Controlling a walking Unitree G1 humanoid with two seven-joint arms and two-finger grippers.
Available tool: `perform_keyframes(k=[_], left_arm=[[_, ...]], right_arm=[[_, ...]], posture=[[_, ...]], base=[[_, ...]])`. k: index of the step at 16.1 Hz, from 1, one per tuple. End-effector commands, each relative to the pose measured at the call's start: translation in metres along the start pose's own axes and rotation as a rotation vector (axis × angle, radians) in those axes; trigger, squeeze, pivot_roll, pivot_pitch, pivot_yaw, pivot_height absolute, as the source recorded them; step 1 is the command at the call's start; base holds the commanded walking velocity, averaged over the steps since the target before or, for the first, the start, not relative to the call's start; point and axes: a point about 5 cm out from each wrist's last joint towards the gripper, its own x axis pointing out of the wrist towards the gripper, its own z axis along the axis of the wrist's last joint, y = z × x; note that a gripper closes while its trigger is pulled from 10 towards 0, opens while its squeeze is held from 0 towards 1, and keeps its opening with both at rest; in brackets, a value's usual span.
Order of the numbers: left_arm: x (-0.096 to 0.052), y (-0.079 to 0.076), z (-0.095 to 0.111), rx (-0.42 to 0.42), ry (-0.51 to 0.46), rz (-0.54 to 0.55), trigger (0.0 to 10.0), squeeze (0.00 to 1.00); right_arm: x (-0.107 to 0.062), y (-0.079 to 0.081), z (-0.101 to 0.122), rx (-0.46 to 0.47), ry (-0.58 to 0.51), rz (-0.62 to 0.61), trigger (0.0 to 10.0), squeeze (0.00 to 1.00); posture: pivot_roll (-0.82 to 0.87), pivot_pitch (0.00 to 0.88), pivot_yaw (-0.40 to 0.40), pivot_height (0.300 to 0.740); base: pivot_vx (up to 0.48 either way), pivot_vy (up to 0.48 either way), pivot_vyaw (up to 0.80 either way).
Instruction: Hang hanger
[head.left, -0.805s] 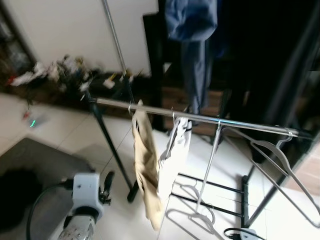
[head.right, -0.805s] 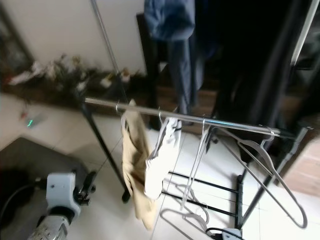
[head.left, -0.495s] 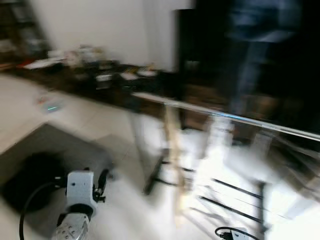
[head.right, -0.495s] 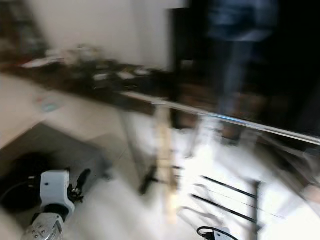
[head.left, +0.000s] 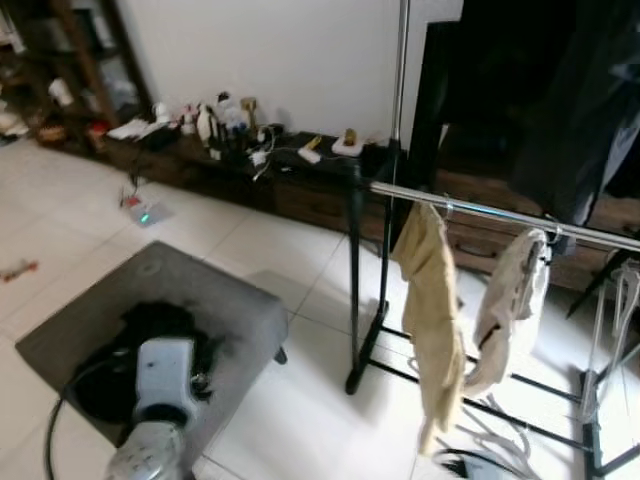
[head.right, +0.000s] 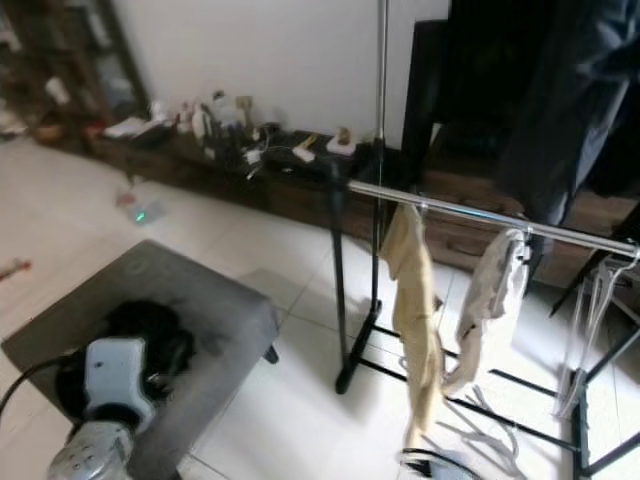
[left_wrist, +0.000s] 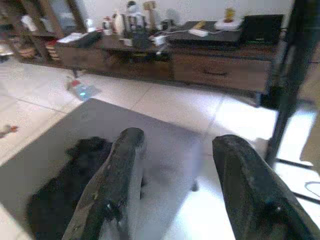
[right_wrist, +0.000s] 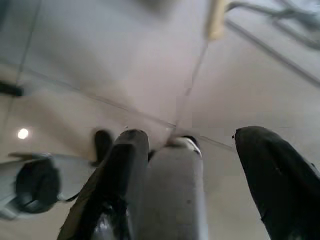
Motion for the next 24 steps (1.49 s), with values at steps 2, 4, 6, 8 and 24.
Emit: perform_keyframes(k=[2, 4, 6, 8, 24], left_arm=[[0.0011, -0.0049, -0.0015, -0.005, 0.009, -0.025, 10.0, 0.0], [0.0013, -0.0041, -0.001, -0.004, 0.011, -0.021, 10.0, 0.0], [0.0014, -0.0035, -0.0008, -0.005, 0.012, -0.02, 10.0, 0.0], [0.0017, -0.0032, -0.0024, -0.003, 0.019, -0.015, 10.0, 0.0], [0.0023, -0.005, -0.0036, -0.031, 0.034, -0.011, 10.0, 0.0]], right_arm=[[-0.0013, -0.0094, -0.0033, 0.009, 0.009, -0.023, 10.0, 0.0], [-0.0013, -0.0093, -0.0031, 0.004, 0.01, -0.021, 10.0, 0.0], [-0.0013, -0.0093, -0.0028, 0.002, 0.01, -0.021, 10.0, 0.0], [-0.0012, -0.0092, -0.0026, 0.0, 0.01, -0.02, 10.0, 0.0], [-0.0013, -0.0098, -0.0013, -0.017, 0.006, -0.012, 10.0, 0.0]], posture=[[-0.08, 0.061, 0.06, 0.74], [-0.07, 0.072, 0.057, 0.74], [-0.07, 0.082, 0.056, 0.74], [-0.07, 0.087, 0.053, 0.74], [-0.07, 0.106, 0.045, 0.74]], base=[[0.0, 0.48, 0.0], [0.0, 0.48, 0.0], [0.0, 0.48, 0.0], [0.0, 0.48, 0.0], [0.098, 0.15, 0.0]])
